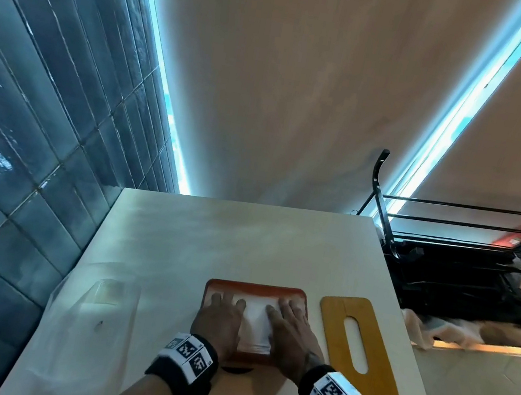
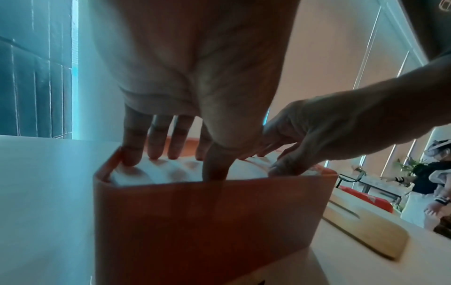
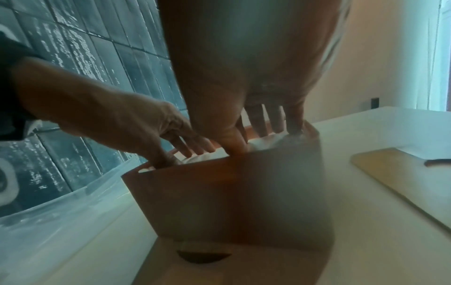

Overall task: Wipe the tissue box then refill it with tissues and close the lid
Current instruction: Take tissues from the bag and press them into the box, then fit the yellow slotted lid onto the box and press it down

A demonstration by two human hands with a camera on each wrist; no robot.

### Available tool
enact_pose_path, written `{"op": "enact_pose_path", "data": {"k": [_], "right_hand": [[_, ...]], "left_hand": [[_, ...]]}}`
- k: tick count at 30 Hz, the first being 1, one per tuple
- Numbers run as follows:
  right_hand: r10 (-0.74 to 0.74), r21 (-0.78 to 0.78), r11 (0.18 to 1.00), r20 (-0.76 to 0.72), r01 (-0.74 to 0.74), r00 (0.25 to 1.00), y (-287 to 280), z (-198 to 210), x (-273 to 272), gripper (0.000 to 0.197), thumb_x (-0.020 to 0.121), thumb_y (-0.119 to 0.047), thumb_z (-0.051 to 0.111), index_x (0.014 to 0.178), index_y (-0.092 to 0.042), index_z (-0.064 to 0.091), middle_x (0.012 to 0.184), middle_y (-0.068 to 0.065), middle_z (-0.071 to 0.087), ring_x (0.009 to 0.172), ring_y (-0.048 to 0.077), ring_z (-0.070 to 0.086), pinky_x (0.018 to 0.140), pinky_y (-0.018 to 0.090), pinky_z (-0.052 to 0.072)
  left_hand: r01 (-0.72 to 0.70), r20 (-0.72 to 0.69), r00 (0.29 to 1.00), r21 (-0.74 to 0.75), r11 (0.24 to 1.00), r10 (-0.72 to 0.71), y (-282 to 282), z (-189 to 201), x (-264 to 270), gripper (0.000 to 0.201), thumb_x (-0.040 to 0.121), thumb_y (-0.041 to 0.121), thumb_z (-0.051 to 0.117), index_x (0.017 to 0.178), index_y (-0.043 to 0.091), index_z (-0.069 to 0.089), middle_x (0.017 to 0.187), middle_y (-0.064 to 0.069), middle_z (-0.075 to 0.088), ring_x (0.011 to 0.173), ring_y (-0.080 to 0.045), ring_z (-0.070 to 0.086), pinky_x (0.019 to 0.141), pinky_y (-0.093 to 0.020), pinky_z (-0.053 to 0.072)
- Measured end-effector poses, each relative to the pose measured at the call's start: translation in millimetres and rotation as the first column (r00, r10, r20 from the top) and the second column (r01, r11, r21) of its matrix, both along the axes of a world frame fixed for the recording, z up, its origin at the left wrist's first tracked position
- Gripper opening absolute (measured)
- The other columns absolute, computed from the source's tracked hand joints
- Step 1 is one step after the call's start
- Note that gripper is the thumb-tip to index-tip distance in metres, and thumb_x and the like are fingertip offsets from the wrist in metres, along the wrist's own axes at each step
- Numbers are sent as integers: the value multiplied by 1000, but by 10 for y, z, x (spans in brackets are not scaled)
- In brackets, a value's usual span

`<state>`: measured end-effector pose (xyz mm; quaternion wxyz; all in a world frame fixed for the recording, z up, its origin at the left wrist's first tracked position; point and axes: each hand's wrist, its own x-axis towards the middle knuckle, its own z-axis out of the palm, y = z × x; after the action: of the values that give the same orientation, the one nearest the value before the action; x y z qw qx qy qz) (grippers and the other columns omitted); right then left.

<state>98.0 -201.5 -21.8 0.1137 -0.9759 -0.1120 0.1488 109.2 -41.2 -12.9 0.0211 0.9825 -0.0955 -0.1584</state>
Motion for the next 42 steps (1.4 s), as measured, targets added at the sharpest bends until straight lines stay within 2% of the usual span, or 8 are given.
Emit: {"op": "enact_pose_path", "data": {"k": [9,13,17,22,29,33,38,42], "right_hand": [[-22,161,987,-29,26,999,-17,-54,118,48,92,-12,58,139,-13,46,149,13,43,140,32,34,114,41,35],[-441,505,816,231,280,867,-450,29,176,21,92,-8,61,112,-10,66,112,9,67,92,19,63,77,22,48],[-590,218,787,-10,578,807,-1007,-262,-6,38,92,-23,62,126,-12,54,123,12,58,106,25,58,91,36,52],[-488,-43,873,-44,487,872,-1044,-529,-277,49,89,-38,65,130,-19,45,126,5,53,110,19,53,91,30,50],[-593,6,804,-68,595,802,-1105,-438,-215,59,79,-36,75,127,-16,48,118,5,58,106,19,56,88,29,52],[-602,240,747,-151,620,784,-1212,-37,-89,30,69,-31,81,85,-21,57,73,-2,59,63,10,53,64,29,50],[-285,311,900,-115,306,952,-830,562,76,49,72,-29,79,116,-14,64,109,3,64,95,18,58,81,26,49],[132,175,976,17,-133,991,-420,665,79,44,75,-40,70,111,-18,59,113,3,53,103,21,46,85,30,41]], "left_hand": [[-35,-30,999,-119,992,32,39,-50,26,61,84,23,68,140,22,42,139,-7,47,130,-28,40,105,-39,42],[-72,-5,997,-236,969,73,62,50,15,62,82,15,60,140,22,42,142,-5,46,131,-27,41,101,-40,46],[43,163,986,-351,935,16,-124,170,-69,53,86,11,55,139,19,47,143,-3,49,130,-21,44,107,-31,40],[246,198,963,-363,898,-184,-576,329,-110,48,85,27,61,131,13,55,134,-6,54,124,-22,45,106,-33,40],[315,160,947,-314,896,-277,-849,284,-128,47,82,19,64,129,16,56,131,-5,56,122,-23,47,105,-33,41],[325,246,937,-352,878,-248,-696,411,-45,49,81,20,64,129,17,55,134,-3,55,125,-22,46,105,-32,40],[280,341,926,-327,902,-163,-347,555,31,74,81,25,74,144,31,36,158,-1,26,147,-22,21,117,-35,31],[203,216,964,-225,953,-154,53,525,4,84,79,41,74,147,40,25,165,-3,-5,151,-27,-2,121,-49,21]]}}
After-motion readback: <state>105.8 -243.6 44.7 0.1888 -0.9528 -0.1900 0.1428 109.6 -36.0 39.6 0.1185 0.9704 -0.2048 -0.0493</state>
